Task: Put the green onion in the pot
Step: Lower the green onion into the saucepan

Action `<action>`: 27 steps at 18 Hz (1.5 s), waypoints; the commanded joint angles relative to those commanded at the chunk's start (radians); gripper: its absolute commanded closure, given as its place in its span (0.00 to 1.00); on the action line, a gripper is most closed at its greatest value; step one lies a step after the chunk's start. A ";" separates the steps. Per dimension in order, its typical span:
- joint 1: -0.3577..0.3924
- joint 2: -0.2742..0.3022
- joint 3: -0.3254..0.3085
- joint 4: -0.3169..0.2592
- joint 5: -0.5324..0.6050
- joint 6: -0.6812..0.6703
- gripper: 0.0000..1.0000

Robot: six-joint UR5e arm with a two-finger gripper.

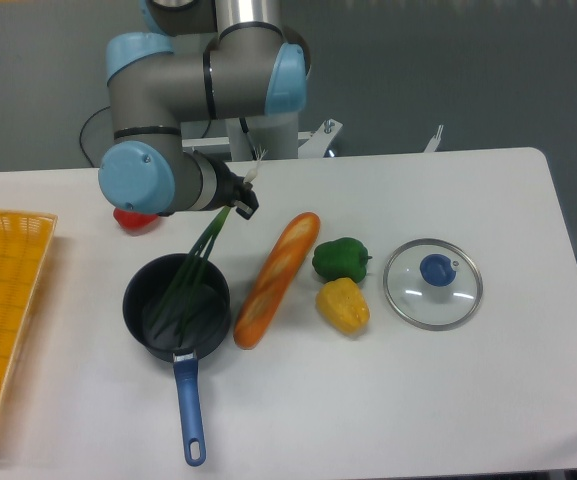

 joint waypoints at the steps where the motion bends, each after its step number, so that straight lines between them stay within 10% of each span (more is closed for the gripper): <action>1: 0.000 -0.006 0.003 0.000 -0.002 -0.006 1.00; 23: -0.035 -0.035 0.002 0.080 -0.011 -0.052 0.96; 27: -0.035 -0.034 0.002 0.080 -0.008 -0.049 0.72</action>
